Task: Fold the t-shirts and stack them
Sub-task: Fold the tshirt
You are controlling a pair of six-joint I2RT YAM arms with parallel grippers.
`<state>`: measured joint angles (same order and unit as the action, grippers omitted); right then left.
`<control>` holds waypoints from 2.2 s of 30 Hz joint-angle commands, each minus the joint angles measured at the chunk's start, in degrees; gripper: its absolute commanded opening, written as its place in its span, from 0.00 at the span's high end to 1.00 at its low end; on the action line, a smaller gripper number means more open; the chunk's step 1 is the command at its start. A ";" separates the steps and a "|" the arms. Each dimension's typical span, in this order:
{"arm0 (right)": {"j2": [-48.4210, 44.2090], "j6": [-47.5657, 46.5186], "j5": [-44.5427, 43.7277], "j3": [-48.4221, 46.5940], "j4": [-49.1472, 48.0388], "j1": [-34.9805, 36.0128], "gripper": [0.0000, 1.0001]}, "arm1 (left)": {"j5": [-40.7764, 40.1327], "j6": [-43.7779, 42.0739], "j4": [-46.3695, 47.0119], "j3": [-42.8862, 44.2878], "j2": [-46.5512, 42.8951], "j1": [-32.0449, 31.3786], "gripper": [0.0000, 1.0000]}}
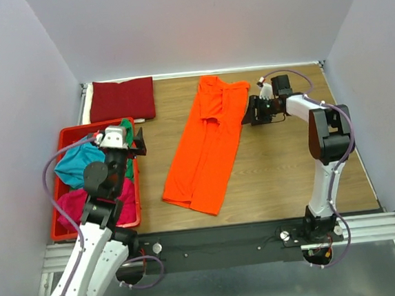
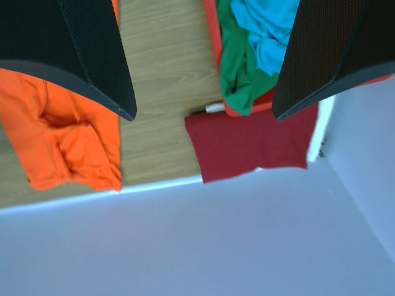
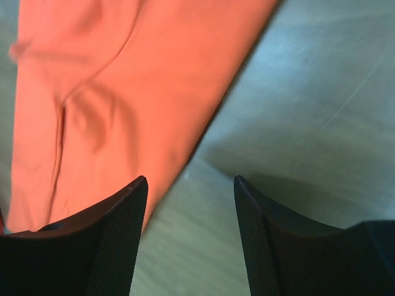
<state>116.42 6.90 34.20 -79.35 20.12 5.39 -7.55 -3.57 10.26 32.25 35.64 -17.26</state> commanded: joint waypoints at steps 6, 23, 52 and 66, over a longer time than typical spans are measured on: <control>10.05 14.20 -6.86 -6.60 -5.79 -0.12 0.42 | -2.56 -2.75 3.71 -2.63 -7.34 -0.15 0.02; 14.36 13.06 -10.73 -9.42 -4.13 -3.71 0.99 | 3.06 -3.28 3.89 -2.19 -5.05 -0.15 0.02; -34.03 -57.60 7.82 27.52 14.38 13.32 0.00 | 28.10 -24.32 7.43 -9.57 0.13 -16.13 0.08; -36.70 -42.94 -12.73 37.86 -6.73 44.87 0.13 | 28.12 -55.66 -20.36 -6.59 11.71 -22.46 0.15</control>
<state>79.31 -38.72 31.42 -44.77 21.39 46.35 18.96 -49.25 -0.08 24.12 43.09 -37.95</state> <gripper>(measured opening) 0.868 0.867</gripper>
